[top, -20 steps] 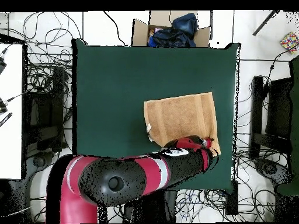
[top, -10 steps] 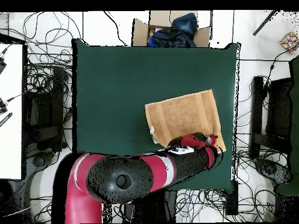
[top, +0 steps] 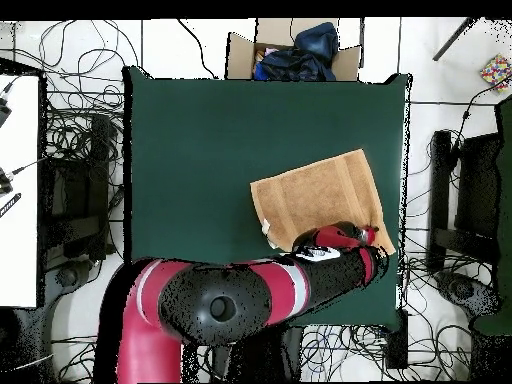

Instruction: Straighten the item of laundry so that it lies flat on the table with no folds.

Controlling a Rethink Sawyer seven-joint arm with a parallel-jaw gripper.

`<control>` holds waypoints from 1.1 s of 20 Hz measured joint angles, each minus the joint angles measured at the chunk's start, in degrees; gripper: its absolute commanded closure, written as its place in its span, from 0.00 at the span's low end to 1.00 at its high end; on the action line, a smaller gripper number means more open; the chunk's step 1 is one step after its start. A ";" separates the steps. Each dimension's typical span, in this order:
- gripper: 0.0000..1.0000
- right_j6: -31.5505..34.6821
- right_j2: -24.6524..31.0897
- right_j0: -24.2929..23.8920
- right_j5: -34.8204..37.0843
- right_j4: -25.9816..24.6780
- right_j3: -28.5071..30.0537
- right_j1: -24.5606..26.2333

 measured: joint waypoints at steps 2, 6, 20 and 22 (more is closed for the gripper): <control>1.00 0.00 -0.08 -0.13 0.08 0.00 -0.31 0.09; 1.00 0.00 -0.13 -0.41 0.78 0.28 -0.93 0.10; 0.00 0.00 0.29 -1.64 6.78 1.85 -3.34 -0.81; 0.00 0.00 1.85 -2.99 7.91 0.77 -3.55 -2.44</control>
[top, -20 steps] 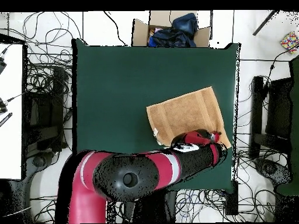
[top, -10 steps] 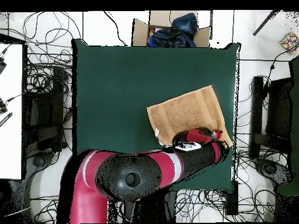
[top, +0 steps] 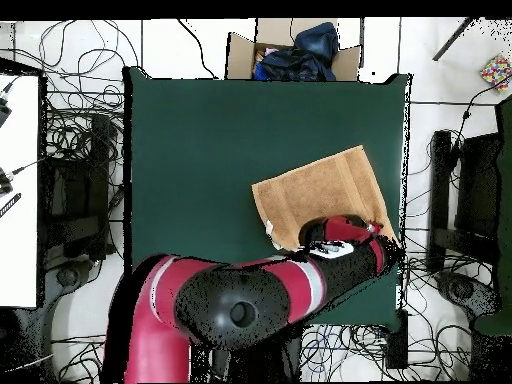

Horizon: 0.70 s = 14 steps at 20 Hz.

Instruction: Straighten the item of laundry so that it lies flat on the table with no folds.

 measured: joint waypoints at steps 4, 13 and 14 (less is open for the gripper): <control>0.00 0.00 5.16 -4.33 3.54 -4.14 -0.46 -4.96; 0.00 -0.01 18.60 -15.40 10.68 -15.50 -0.52 -15.19; 0.00 -0.01 19.20 -15.83 10.81 -16.46 -0.54 -15.55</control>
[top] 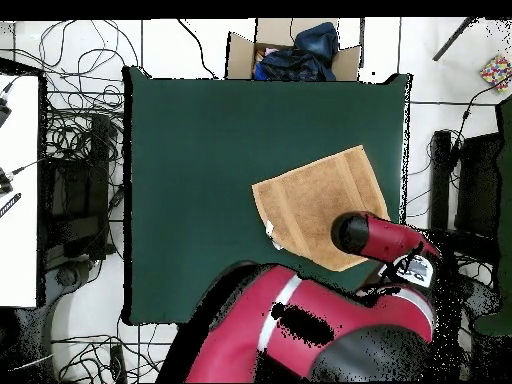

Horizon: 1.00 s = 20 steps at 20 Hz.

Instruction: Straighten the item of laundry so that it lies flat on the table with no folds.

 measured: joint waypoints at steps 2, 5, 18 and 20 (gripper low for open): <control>0.00 0.00 1.07 -0.70 0.05 -2.17 0.00 -0.66; 0.00 0.00 3.30 -2.29 0.23 -5.83 0.07 -1.94; 0.00 0.00 8.88 -5.30 4.20 -12.94 -0.50 -4.77; 0.00 0.00 9.19 -5.46 4.87 -13.24 -0.71 -4.86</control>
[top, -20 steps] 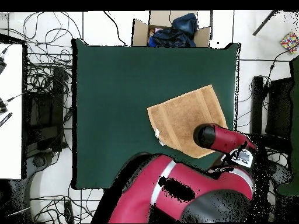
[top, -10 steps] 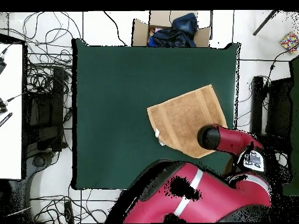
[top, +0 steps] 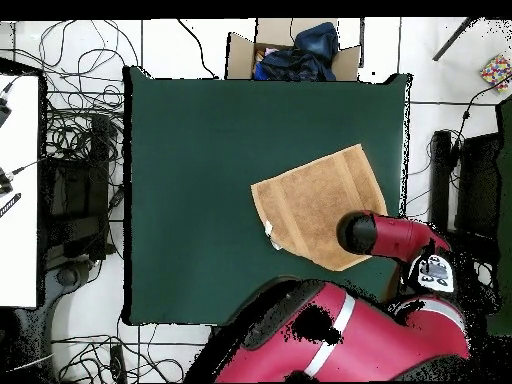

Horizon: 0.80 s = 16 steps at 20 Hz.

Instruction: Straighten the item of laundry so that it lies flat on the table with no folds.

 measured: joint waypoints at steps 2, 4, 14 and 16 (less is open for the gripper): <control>0.00 0.00 0.44 -0.16 1.03 -0.31 -0.38 -0.08; 0.00 0.00 0.92 -0.27 2.51 -0.46 -0.93 -0.15; 0.00 0.00 2.51 0.59 5.14 -0.46 -2.40 -0.37; 0.00 0.00 3.30 0.67 5.14 -0.45 -2.39 -0.74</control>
